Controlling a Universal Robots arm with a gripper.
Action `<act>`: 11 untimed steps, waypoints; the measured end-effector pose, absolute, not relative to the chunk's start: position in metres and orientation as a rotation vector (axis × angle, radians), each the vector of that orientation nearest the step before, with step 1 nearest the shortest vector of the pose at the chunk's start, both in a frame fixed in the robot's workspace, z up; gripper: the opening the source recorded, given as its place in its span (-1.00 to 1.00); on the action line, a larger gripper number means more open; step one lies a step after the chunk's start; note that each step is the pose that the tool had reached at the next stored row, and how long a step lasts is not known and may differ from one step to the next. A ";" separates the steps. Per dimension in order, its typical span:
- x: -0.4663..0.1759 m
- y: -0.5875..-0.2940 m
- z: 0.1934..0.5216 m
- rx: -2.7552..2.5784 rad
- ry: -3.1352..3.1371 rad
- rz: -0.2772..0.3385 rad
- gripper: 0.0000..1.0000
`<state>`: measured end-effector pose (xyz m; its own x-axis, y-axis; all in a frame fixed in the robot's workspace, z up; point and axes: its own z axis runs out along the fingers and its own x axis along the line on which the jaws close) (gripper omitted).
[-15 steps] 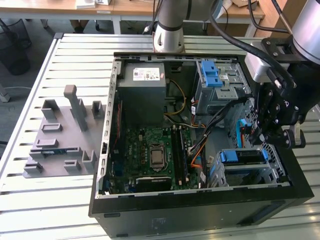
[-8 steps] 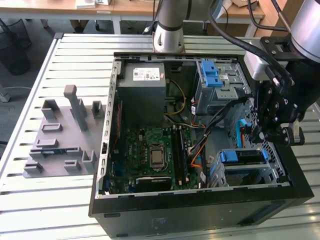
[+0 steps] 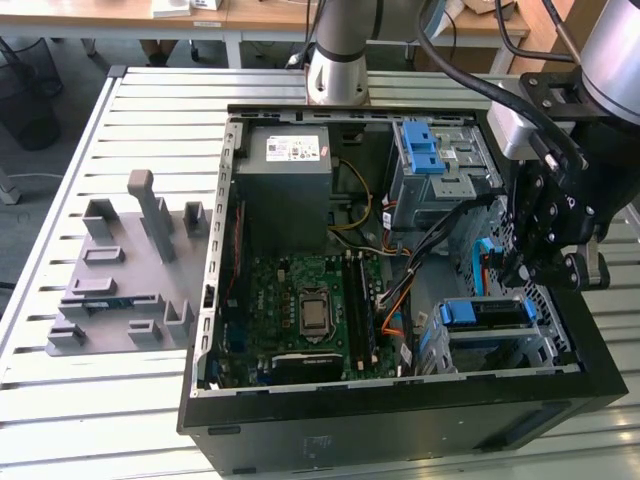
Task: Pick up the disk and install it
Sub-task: 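Insert the first disk wire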
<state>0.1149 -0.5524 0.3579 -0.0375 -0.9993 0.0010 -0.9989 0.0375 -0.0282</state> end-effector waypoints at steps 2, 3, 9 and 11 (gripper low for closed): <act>0.115 -0.551 0.358 -2.165 2.249 -0.034 -0.65; 0.115 -0.550 0.358 -2.165 2.249 -0.034 -0.65; 0.115 -0.546 0.357 -2.163 2.250 -0.035 -0.51; 0.115 -0.545 0.357 -2.162 2.250 -0.036 -0.51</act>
